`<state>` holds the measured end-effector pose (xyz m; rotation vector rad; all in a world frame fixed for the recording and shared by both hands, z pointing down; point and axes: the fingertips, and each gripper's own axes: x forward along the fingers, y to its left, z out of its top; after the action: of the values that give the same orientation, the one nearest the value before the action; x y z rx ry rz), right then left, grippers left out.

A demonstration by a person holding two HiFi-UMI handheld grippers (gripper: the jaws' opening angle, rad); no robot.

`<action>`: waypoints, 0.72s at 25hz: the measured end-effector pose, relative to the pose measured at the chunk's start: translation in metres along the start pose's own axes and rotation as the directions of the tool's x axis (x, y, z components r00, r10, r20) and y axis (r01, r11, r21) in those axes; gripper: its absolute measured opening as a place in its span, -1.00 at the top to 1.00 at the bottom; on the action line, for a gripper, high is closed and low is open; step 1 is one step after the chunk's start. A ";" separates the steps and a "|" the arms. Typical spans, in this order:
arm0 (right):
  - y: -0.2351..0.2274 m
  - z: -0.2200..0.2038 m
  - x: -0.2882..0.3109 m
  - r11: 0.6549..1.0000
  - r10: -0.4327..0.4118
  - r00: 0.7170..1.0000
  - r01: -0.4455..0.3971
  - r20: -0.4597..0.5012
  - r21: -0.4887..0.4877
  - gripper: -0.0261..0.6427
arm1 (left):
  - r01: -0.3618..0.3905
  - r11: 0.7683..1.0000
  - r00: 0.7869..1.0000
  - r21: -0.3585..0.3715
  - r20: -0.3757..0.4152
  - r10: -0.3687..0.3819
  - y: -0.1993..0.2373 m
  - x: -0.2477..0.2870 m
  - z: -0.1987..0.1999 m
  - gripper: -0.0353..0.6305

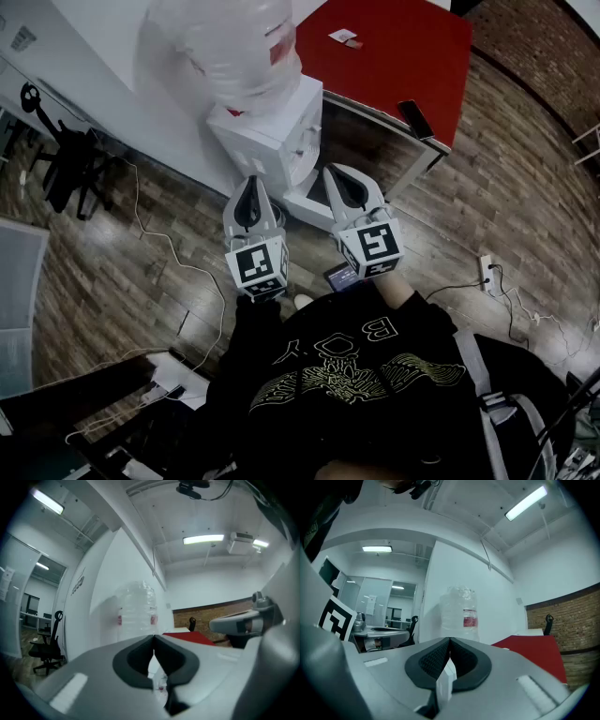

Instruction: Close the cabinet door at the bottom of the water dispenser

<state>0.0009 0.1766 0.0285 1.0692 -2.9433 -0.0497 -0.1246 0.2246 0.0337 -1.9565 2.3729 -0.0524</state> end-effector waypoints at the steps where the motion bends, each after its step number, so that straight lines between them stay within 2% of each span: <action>1: 0.002 -0.004 -0.001 1.000 -0.008 1.000 0.008 -0.009 0.005 0.93 | 0.009 1.000 1.000 0.000 -0.006 -0.009 0.001 -0.001 -0.003 0.87; 9: -0.007 -0.034 0.007 0.998 -0.056 0.996 0.057 -0.076 0.016 0.93 | 0.037 0.999 0.998 -0.023 -0.041 -0.038 0.005 0.013 -0.022 0.87; 18: -0.040 -0.049 0.054 1.000 0.010 0.993 -0.010 -0.119 0.001 0.83 | 0.023 1.000 0.997 -0.017 -0.071 -0.024 -0.011 0.077 -0.037 0.87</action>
<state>-0.0142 0.1098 0.0764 1.0197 -2.8421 0.0140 -0.1308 0.1462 0.0687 -2.0235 2.4012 -0.1068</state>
